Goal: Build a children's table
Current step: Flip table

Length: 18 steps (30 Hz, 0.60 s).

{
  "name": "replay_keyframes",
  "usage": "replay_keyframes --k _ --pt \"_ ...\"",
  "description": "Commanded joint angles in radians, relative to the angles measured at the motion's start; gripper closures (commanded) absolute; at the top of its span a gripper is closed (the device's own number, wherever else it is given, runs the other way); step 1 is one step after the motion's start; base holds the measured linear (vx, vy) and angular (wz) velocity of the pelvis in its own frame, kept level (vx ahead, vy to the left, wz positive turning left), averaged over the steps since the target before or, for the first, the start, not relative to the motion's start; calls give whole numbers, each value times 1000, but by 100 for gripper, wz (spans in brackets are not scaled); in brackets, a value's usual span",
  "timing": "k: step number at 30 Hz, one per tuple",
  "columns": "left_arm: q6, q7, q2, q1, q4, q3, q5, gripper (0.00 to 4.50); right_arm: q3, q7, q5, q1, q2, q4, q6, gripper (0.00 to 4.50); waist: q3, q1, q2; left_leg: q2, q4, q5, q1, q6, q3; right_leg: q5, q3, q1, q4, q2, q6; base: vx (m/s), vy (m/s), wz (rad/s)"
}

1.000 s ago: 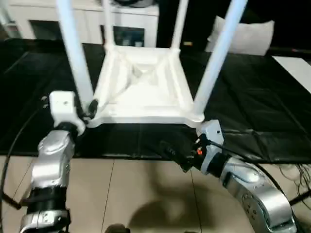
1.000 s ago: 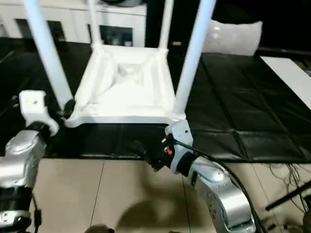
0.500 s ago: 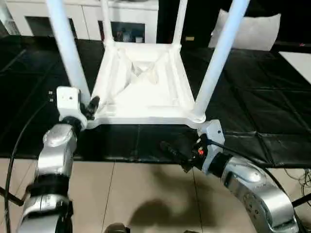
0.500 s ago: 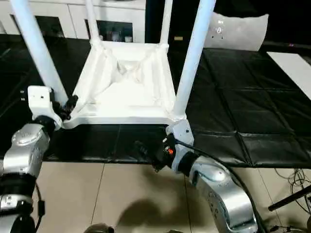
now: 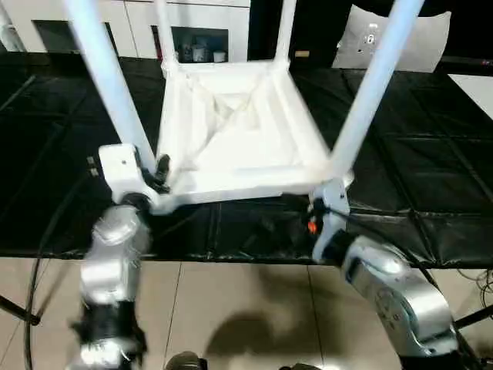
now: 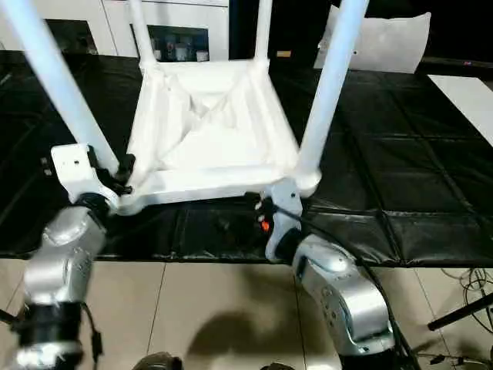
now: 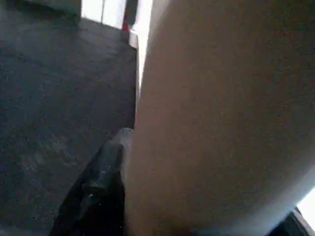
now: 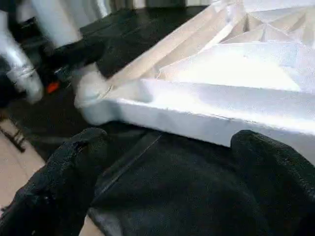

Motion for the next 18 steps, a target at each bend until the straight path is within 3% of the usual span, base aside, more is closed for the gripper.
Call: replay_keyframes --k 1,2,6,7,9,13,18 --pt "38 26 -74 -18 -52 31 -186 239 -19 -30 5 -8 7 21 13 0 -69 -3 -9 40 -69 -110 12 23 0 -36 27 49 -60 -47 -239 0 0 0" --pt "69 36 -95 -17 -80 33 -198 239 -26 -42 4 -15 15 39 11 0 -70 -2 -5 41 -70 -115 11 20 0 -47 27 50 -59 -48 -237 0 0 0" --pt "101 72 -147 -24 -116 49 -219 240 -63 -98 7 -34 54 93 12 0 -67 -7 -8 36 -72 -131 11 9 0 -86 26 46 -64 -42 -205 0 0 0" --pt "105 70 -149 -25 -119 44 -214 241 -75 -108 11 -42 65 109 -1 0 -68 -7 -7 37 -71 -124 12 8 0 -84 26 45 -64 -41 -183 0 0 0" --pt "130 74 -163 -21 -141 21 -210 242 -133 -139 38 -92 121 186 -79 0 -71 -8 -5 38 -71 -115 12 6 -1 -70 24 45 -63 -42 -175 0 0 0" --pt "153 83 -181 -18 -157 13 -219 243 -180 -129 81 -154 173 263 -160 0 -77 -7 0 37 -64 -64 13 21 1 25 23 46 -51 -41 -180 0 0 0" --pt "175 106 -183 -21 -160 -1 -255 243 -225 -116 124 -254 233 381 -245 0 -79 -7 2 36 -63 -51 13 28 2 51 22 48 -48 -39 -202 0 0 0"
